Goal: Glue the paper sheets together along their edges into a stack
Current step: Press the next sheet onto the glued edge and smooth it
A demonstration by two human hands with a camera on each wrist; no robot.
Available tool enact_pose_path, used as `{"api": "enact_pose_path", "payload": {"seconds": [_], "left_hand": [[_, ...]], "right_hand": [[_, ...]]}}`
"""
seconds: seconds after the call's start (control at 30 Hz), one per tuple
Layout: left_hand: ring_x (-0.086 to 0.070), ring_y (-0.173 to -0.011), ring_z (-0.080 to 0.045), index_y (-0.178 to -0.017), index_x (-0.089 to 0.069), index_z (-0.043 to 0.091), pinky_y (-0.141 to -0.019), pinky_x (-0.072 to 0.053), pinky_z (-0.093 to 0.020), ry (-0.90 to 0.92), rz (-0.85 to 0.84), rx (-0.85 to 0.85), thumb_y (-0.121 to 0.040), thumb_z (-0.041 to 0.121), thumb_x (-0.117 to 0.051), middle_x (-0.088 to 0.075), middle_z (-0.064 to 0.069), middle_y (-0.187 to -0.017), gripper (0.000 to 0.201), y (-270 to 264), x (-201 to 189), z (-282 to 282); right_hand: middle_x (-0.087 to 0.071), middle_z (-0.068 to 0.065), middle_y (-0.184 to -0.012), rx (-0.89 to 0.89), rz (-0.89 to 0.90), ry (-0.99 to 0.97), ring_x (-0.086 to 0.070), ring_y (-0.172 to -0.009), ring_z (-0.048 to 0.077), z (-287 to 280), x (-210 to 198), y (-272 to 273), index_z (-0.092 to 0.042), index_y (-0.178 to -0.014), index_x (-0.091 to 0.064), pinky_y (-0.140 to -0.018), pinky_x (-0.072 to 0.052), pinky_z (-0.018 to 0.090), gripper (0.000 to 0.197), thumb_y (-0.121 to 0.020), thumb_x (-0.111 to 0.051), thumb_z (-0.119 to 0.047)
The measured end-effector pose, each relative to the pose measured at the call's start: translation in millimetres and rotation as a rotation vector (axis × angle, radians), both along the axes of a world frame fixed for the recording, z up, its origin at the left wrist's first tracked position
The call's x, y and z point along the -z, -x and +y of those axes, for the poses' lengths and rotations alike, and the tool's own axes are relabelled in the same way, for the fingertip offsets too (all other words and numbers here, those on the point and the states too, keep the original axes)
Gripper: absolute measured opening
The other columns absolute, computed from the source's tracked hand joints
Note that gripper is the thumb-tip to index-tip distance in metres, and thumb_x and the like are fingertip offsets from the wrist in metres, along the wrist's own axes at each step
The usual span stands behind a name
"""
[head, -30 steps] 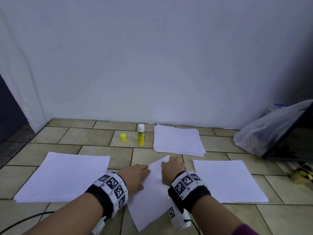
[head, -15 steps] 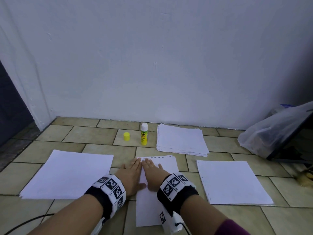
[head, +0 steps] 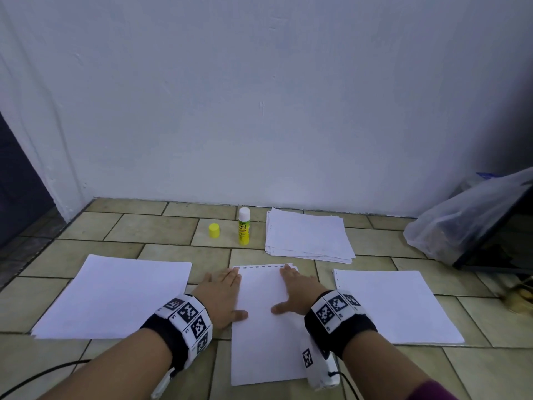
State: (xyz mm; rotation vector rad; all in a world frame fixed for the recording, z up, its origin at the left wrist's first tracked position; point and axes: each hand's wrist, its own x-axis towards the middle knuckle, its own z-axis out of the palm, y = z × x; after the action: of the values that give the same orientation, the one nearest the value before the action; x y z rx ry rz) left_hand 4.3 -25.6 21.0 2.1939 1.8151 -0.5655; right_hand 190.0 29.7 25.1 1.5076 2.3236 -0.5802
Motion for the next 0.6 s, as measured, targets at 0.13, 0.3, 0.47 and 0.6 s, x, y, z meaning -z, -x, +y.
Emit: {"api": "enact_pose_path", "payload": {"seconds": [0.13, 0.3, 0.47, 0.6], "left_hand": [[-0.030, -0.134, -0.022, -0.140, -0.033, 0.013, -0.106, -0.029, -0.037, -0.122, -0.011, 0.005, -0.097, 0.057, -0.034, -0.032, -0.007, -0.146, 0.062, 9.1, -7.8, -0.7], [-0.045, -0.120, -0.021, -0.124, -0.049, 0.013, -0.092, -0.039, -0.033, -0.124, -0.004, -0.001, -0.101, 0.040, -0.037, -0.047, -0.005, -0.130, 0.038, 11.9, -21.0, -2.3], [-0.040, -0.124, -0.019, -0.125, -0.049, 0.018, -0.094, -0.041, -0.032, -0.102, -0.067, 0.018, -0.091, 0.037, -0.059, -0.043, -0.002, -0.132, 0.041, 18.7, -20.7, 2.5], [-0.002, -0.148, -0.017, -0.153, -0.007, 0.012, -0.118, -0.022, -0.037, 0.007, -0.106, -0.016, -0.085, 0.049, -0.065, 0.000, -0.001, -0.161, 0.097, 27.8, -9.7, 7.6]], "right_hand": [[-0.014, 0.009, -0.157, 0.010, -0.014, -0.123, -0.015, -0.144, 0.025, -3.5, -2.7, 1.9, -0.011, -0.148, -0.022, -0.116, -0.021, 0.045, 0.091, -0.080, -0.068, -0.051], [-0.033, 0.015, -0.138, -0.023, -0.174, -0.224, -0.027, -0.131, 0.032, -16.3, -7.5, 17.3, -0.012, -0.137, -0.038, -0.099, -0.037, 0.043, 0.052, -0.092, -0.057, -0.032], [-0.022, 0.017, -0.148, -0.103, -0.067, -0.120, -0.024, -0.134, 0.034, -22.9, -3.7, 32.6, -0.014, -0.149, -0.019, -0.103, -0.037, 0.044, 0.063, -0.093, -0.047, -0.007], [-0.008, 0.005, -0.158, -0.160, -0.001, -0.108, -0.015, -0.142, 0.026, -22.9, -1.7, 32.7, -0.014, -0.152, -0.009, -0.111, -0.027, 0.047, 0.072, -0.093, -0.047, -0.004]]}}
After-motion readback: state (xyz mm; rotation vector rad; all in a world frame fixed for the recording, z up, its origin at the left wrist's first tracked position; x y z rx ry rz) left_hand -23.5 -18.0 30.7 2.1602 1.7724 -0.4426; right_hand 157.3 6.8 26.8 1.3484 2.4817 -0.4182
